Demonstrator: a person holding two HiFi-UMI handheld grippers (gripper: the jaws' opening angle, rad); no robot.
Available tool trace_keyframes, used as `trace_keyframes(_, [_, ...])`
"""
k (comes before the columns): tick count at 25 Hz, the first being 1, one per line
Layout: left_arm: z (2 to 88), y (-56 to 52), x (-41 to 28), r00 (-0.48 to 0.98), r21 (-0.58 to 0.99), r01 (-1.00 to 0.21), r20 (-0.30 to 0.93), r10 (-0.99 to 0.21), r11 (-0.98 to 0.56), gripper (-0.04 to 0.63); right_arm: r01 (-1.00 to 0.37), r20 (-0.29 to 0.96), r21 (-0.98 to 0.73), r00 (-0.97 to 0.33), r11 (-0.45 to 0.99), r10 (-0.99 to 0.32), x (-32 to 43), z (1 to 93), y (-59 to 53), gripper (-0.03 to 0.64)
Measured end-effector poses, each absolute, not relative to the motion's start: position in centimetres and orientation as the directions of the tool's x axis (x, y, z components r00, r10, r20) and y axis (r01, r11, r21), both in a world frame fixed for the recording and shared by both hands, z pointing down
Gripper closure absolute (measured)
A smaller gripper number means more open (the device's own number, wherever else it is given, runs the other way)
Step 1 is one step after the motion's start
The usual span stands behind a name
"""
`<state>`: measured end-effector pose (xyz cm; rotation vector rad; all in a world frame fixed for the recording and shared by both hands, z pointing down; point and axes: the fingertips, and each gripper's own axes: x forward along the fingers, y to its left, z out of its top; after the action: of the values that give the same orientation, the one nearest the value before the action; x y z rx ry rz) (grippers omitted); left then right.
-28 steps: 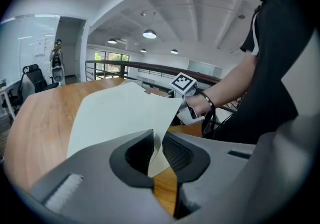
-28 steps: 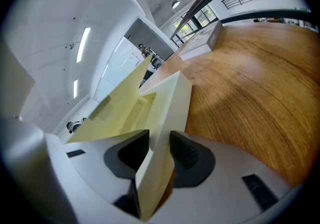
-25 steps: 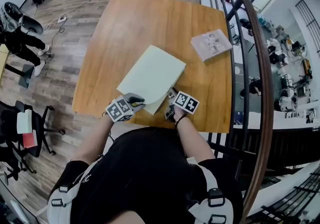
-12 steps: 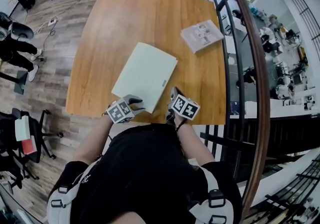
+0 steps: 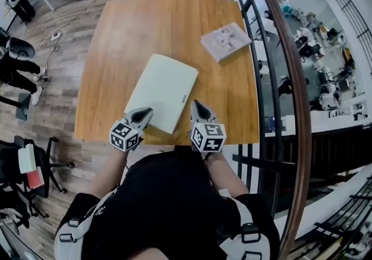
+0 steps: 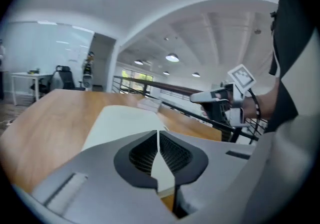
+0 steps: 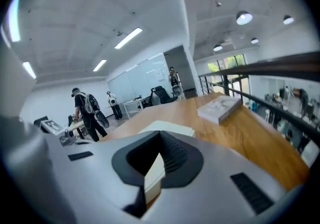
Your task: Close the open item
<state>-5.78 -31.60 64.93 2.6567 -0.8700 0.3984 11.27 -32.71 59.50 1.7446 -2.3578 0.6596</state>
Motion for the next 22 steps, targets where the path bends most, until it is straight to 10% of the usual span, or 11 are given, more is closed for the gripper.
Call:
trace_keyframes(7, [55.3,-34.6,-10.2,0.607,0.080,-0.792,0.214,-0.765,-0.606,0.594,-0.960,0.139,-0.024,-0.281,0.280,-0.950,11.5,50.6,-33.9,0.612])
trace_keyframes(22, [48.2,-33.9,-13.6,0.513,-0.066,-0.849,0.136,-0.847,-0.525,0.595,-0.966,0.079,-0.010,-0.259,0.259,-0.963,11.6,48.5,-32.8,0.612])
